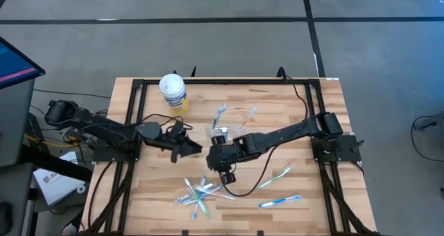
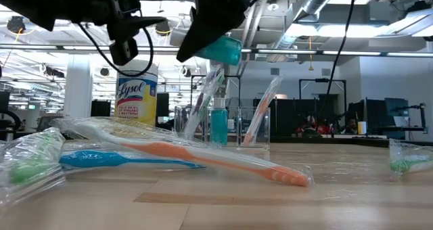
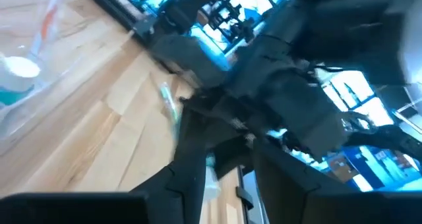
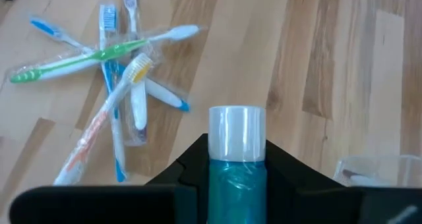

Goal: Pick & Place toothbrushing station
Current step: Put the blue mouthwash into the transparent organizer

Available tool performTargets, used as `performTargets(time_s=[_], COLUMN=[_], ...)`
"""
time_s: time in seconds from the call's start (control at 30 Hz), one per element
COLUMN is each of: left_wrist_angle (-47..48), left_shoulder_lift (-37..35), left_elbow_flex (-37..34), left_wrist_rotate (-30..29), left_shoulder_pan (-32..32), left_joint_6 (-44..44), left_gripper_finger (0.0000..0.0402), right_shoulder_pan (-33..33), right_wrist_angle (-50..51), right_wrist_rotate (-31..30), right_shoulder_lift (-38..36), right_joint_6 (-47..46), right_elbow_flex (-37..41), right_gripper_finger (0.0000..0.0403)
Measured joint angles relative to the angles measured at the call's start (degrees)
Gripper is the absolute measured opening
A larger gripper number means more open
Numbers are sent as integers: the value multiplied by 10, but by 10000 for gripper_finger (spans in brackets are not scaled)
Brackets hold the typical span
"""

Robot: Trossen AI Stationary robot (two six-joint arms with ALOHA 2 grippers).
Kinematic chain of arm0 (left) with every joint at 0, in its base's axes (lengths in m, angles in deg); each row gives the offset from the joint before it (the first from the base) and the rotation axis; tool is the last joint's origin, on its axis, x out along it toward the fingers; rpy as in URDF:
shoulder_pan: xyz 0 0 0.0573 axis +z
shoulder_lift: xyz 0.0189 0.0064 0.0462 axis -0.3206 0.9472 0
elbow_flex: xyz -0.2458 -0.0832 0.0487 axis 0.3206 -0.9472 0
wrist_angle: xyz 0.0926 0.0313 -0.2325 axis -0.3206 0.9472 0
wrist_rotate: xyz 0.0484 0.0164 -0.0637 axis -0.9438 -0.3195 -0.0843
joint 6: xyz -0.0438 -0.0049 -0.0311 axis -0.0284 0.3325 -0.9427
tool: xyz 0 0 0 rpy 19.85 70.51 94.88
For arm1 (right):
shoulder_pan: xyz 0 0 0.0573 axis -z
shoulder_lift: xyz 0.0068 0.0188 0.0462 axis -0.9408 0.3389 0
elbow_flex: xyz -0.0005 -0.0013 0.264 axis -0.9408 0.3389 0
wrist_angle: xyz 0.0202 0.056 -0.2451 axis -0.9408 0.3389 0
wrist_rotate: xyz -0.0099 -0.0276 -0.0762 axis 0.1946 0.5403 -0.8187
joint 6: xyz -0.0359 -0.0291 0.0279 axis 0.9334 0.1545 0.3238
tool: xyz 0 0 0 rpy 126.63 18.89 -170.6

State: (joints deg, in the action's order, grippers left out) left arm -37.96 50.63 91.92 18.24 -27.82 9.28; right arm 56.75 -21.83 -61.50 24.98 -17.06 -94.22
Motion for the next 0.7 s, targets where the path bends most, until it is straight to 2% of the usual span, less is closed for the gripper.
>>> performTargets(time_s=[0.1,0.37,0.7], left_wrist_angle=[1,-9,-22], left_shoulder_lift=[-4,-3,-3], left_elbow_flex=[-3,-3,-2], left_wrist_rotate=[-15,-27,-30], left_shoulder_pan=[-14,-21,-21], left_joint_6=[11,39,68], left_gripper_finger=[120,121,122], right_shoulder_pan=[-1,4,40], right_wrist_angle=[-21,-153,-379], right_wrist_rotate=[0,-2,-17], right_shoulder_lift=[-12,-61,-109], right_joint_6=[-13,-37,-74], right_elbow_flex=[28,119,249], right_gripper_finger=[80,80,80])
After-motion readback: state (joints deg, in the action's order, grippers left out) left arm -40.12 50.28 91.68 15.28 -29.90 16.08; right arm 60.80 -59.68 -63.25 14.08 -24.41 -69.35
